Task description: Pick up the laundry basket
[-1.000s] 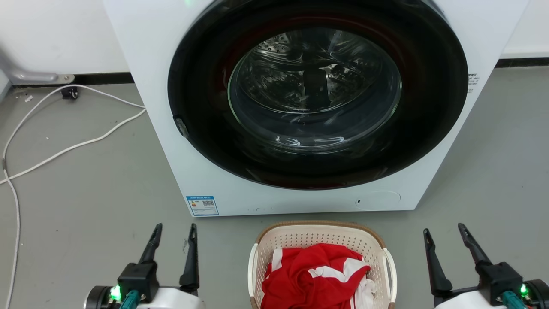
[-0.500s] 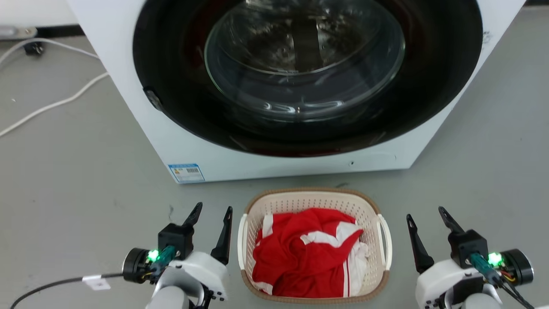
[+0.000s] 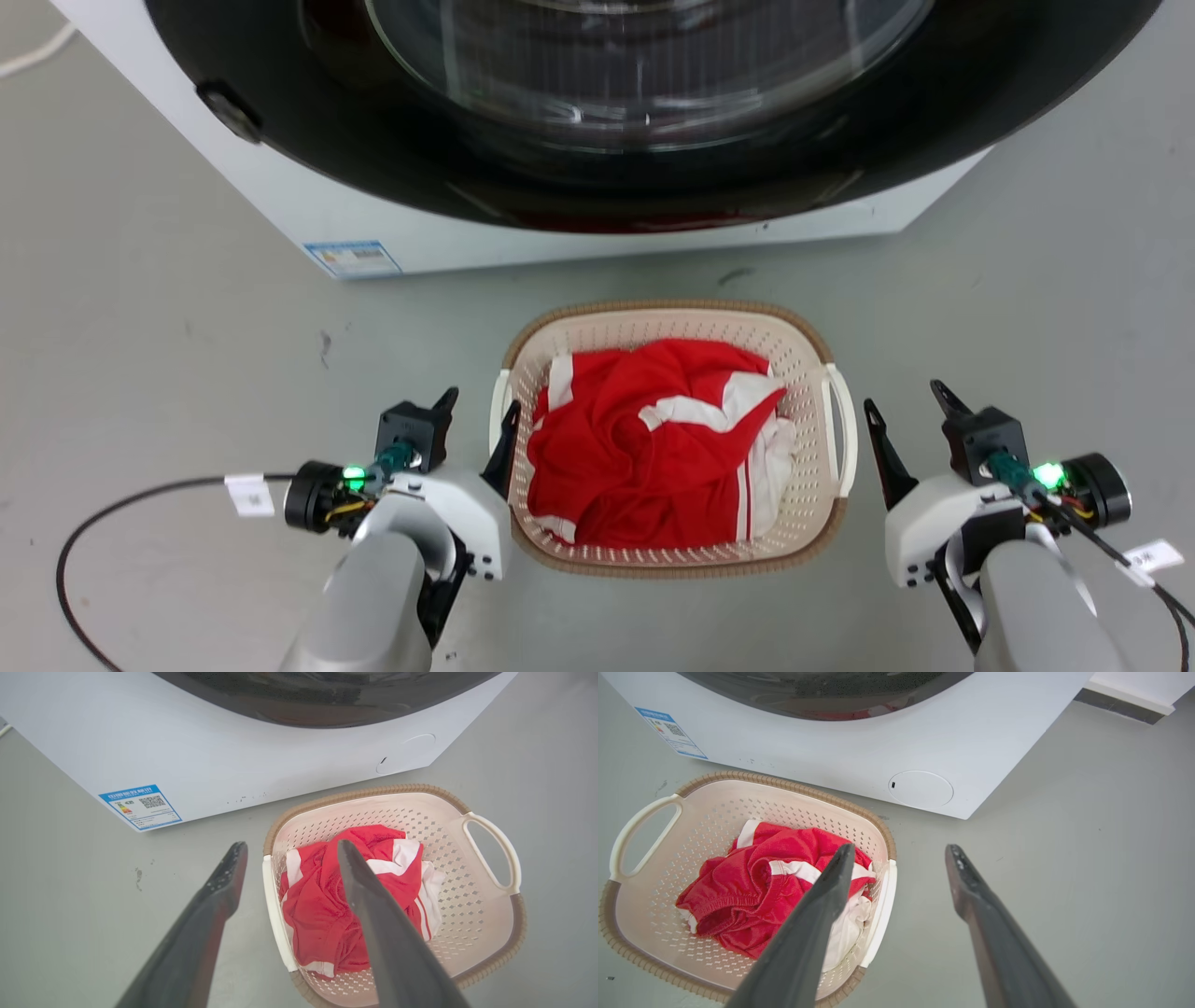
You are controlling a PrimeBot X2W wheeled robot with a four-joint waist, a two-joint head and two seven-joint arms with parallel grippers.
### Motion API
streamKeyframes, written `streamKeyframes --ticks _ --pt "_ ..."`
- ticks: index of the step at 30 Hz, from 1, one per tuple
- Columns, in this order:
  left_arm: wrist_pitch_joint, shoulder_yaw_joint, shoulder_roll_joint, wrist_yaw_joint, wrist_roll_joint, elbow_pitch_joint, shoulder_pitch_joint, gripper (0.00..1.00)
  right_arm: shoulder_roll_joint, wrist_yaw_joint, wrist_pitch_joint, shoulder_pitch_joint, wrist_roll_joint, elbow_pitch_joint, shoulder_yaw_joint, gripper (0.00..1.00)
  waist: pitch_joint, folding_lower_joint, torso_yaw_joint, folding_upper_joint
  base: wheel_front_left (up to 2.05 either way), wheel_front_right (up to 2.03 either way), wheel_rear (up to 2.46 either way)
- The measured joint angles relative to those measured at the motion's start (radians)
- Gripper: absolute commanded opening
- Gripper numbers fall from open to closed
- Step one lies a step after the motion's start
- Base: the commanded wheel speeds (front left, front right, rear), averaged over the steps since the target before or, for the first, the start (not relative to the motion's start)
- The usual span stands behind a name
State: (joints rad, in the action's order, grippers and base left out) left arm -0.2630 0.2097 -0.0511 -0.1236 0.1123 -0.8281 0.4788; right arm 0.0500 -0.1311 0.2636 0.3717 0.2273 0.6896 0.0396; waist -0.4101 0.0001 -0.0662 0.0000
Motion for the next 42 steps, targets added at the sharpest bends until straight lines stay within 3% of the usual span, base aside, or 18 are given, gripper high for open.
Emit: streamKeyframes --ticks 19,42 --pt "0.0 0.107 0.001 -0.006 0.064 -0.314 0.28 1.0 0.0 0.0 0.0 0.252 0.091 0.274 0.068 1.0 -0.284 0.0 -0.008 0.0 0.0 0.0 0.0" --pt "0.004 0.286 0.001 -0.006 0.183 -0.428 0.422 1.0 0.0 0.0 0.0 0.413 0.116 0.461 0.079 1.0 -0.472 0.0 0.003 -0.0001 0.0 0.0 0.0"
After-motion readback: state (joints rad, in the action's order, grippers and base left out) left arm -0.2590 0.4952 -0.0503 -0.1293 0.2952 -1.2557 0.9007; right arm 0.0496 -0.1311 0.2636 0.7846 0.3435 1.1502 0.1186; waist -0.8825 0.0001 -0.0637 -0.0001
